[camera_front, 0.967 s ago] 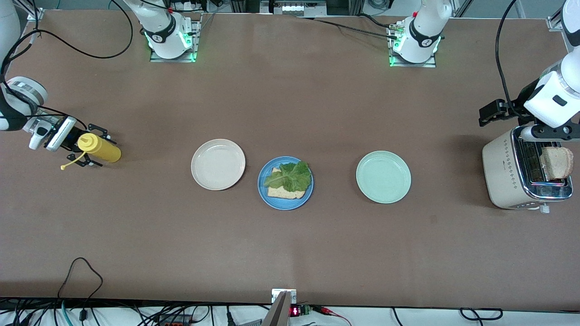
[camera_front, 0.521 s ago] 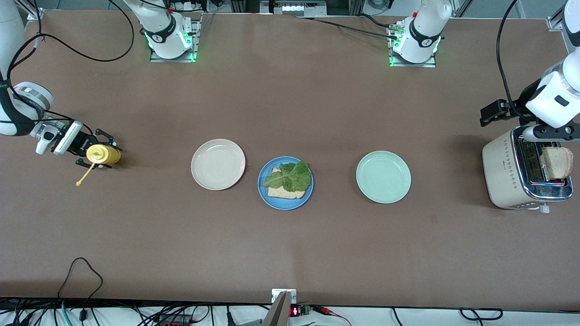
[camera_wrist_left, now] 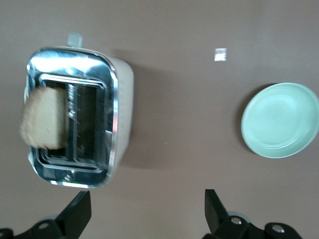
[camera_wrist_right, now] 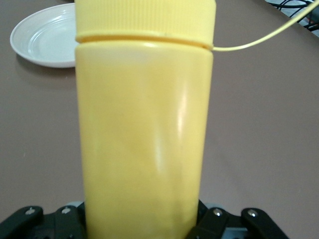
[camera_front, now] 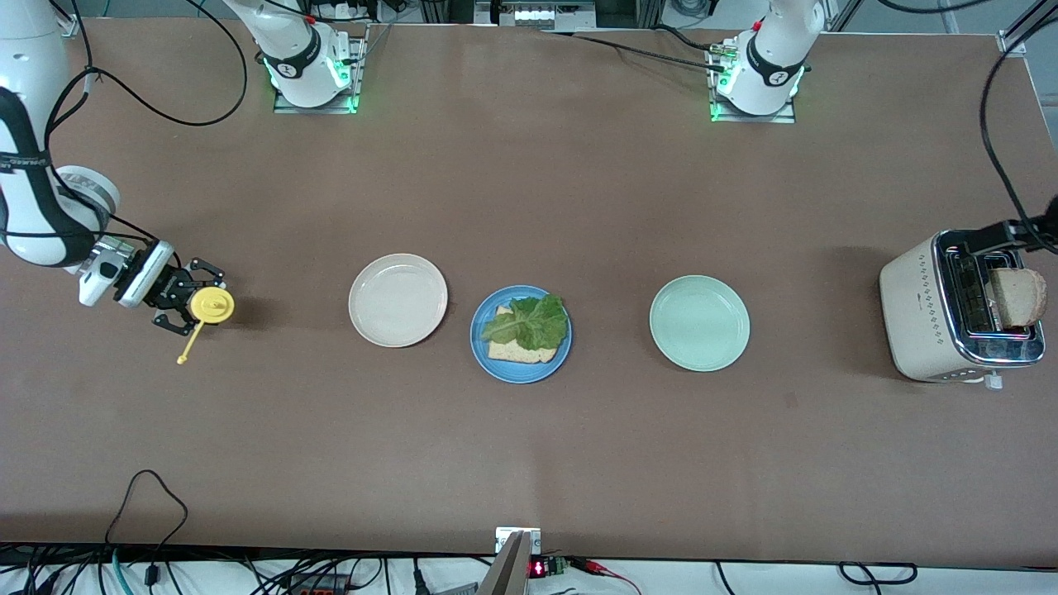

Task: Make sandwich in blue plate with both arms
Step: 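Lift the yellow bottle and carry it toward the blue plate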

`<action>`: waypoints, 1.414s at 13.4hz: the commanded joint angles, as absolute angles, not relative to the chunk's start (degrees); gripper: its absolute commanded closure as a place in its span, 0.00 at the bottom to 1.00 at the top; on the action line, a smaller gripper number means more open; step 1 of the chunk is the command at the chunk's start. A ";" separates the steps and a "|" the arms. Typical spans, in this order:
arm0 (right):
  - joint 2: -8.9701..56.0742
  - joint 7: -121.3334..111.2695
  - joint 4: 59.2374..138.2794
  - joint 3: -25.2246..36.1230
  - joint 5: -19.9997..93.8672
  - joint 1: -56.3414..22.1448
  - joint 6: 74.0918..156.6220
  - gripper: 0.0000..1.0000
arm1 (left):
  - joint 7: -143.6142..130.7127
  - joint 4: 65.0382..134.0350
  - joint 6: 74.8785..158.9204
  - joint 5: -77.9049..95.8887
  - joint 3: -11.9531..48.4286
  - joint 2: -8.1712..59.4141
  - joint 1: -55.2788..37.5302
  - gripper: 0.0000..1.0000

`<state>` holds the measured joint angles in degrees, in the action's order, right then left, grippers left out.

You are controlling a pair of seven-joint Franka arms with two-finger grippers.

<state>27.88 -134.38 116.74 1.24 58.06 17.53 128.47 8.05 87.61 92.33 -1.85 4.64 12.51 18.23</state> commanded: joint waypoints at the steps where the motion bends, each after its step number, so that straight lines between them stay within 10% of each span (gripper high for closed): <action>1: 20.32 -120.64 118.48 1.06 50.66 12.06 131.30 1.00 | 19.30 81.39 94.11 -2.72 5.27 19.50 22.66 0.00; 8: 11.52 -73.54 118.39 -2.62 23.59 -1.49 133.59 1.00 | 33.12 81.39 102.30 -6.86 5.45 24.52 29.53 0.02; 13: 11.42 -39.09 117.69 -15.19 -0.48 -3.50 133.68 1.00 | 36.73 83.41 102.22 -6.42 5.45 26.19 32.08 0.18; 19: 15.90 -23.64 116.99 -15.38 -14.29 -13.26 133.51 1.00 | 37.35 84.55 101.60 -2.55 5.71 26.89 33.49 0.25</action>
<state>14.44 -25.37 117.74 -15.76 -9.84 -11.59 133.09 35.78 84.13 102.15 -4.20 4.82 27.10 32.35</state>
